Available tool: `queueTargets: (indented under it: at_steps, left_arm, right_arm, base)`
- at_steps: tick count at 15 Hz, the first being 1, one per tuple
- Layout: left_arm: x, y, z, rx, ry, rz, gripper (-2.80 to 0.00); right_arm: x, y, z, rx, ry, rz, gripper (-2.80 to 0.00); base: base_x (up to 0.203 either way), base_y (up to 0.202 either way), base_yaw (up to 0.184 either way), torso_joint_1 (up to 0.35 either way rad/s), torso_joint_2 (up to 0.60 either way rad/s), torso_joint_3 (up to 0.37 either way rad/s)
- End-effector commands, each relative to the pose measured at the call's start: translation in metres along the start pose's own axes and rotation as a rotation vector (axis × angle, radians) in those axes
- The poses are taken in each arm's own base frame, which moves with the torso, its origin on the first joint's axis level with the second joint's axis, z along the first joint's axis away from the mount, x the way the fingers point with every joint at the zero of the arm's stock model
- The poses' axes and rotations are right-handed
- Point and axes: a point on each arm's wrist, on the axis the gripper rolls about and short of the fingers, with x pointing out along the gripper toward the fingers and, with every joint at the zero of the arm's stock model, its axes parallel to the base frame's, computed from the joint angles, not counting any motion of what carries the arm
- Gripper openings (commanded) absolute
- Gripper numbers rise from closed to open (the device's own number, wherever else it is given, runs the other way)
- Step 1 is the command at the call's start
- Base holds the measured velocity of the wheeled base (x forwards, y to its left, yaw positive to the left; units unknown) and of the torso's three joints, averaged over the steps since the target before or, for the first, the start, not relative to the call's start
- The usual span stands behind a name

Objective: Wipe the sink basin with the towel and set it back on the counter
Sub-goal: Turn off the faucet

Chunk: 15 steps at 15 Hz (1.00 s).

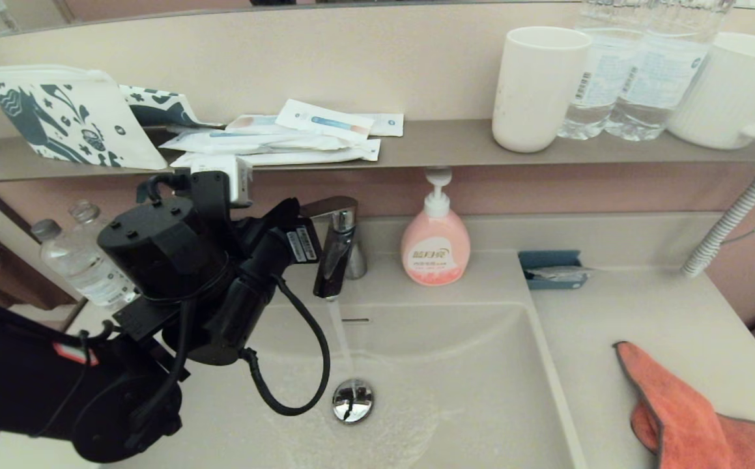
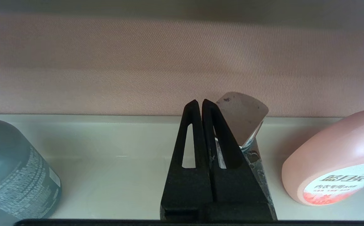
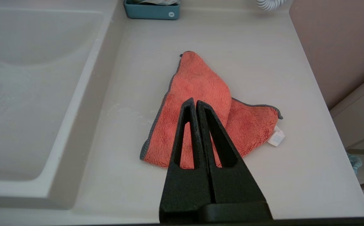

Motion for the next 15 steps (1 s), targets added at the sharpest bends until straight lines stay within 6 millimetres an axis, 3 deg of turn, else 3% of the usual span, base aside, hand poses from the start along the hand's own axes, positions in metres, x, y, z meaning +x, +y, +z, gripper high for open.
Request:
queueTargets:
  at_steps: [1, 8, 15]
  left_arm:
    - [0.002, -0.002, -0.006, 0.007, 0.011, 0.003, -2.80]
    - [-0.007, -0.001, -0.017, 0.032, 0.057, -0.013, -2.80]
    - [-0.054, 0.032, 0.014, 0.056, 0.045, 0.031, -2.80]
  right_arm:
    - [0.000, 0.000, 0.000, -0.001, 0.001, 0.001, -2.80]
    - [0.000, 0.000, 0.000, -0.001, 0.001, 0.000, -2.80]
    - [0.000, 0.000, 0.000, -0.001, 0.001, 0.001, -2.80]
  base:
    - [0.000, 0.000, 0.000, 0.000, 0.00, 0.000]
    - [0.000, 0.000, 0.000, 0.000, 0.00, 0.000]
    - [0.000, 0.000, 0.000, 0.000, 0.00, 0.000]
